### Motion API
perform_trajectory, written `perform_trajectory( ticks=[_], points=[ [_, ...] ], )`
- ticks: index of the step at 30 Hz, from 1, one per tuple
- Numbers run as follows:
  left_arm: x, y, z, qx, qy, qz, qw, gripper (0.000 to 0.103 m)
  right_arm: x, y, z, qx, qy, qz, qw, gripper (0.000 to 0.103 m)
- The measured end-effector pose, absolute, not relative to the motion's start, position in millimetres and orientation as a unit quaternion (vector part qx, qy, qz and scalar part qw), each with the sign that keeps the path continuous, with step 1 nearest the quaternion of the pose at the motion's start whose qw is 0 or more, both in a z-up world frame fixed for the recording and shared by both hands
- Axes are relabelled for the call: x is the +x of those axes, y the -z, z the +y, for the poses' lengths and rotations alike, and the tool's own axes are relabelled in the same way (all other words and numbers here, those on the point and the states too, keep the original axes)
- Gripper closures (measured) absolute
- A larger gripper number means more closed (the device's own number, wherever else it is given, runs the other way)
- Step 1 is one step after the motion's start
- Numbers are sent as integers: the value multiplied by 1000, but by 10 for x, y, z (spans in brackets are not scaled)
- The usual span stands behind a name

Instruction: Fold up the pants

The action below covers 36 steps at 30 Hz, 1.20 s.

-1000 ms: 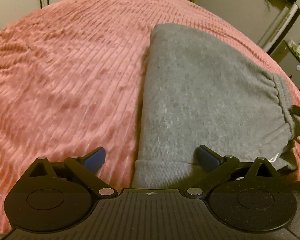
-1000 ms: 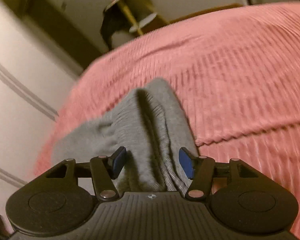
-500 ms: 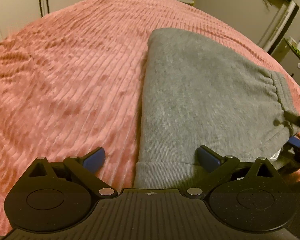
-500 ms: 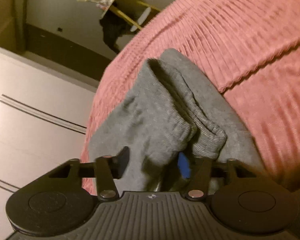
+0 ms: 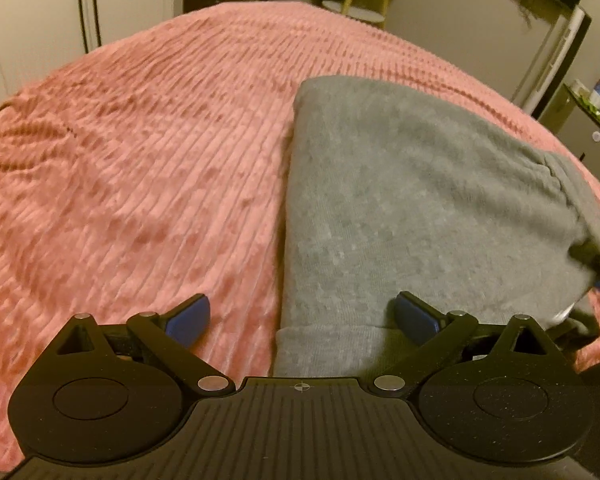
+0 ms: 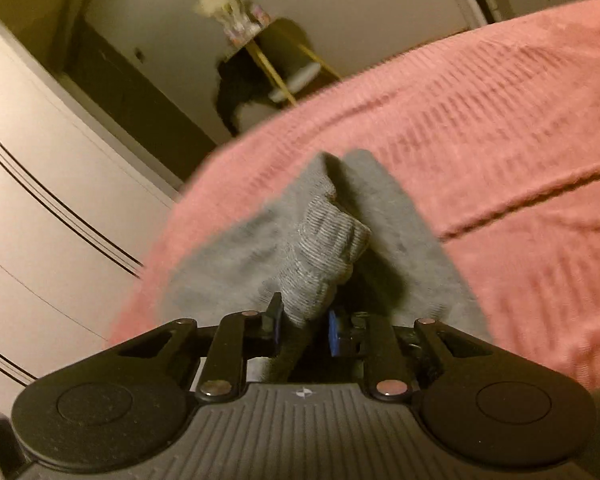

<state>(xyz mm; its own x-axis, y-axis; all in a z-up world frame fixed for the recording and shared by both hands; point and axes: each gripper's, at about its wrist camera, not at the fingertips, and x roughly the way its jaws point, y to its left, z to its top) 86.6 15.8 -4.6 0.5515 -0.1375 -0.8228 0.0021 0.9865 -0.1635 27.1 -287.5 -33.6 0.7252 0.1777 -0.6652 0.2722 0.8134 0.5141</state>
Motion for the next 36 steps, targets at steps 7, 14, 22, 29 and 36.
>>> perform_trajectory(
  ticks=[7,14,22,29,36],
  points=[
    [879,66,231,-91,34,478,873,2,145,240,-2998,343,29,377,860,73],
    [903,85,228,-95,31,479,872,2,71,248,-3299,392,59,371,840,46],
    [839,-3,252,-128,59,445,884,2,471,518,-3305,450,17,385,806,22],
    [808,-61,302,-153,55,422,892,2,283,290,-3205,399,33,353,846,61],
    [910,-24,273,-164,45,438,883,2,309,344,-3138,332,56,408,849,49]
  ],
)
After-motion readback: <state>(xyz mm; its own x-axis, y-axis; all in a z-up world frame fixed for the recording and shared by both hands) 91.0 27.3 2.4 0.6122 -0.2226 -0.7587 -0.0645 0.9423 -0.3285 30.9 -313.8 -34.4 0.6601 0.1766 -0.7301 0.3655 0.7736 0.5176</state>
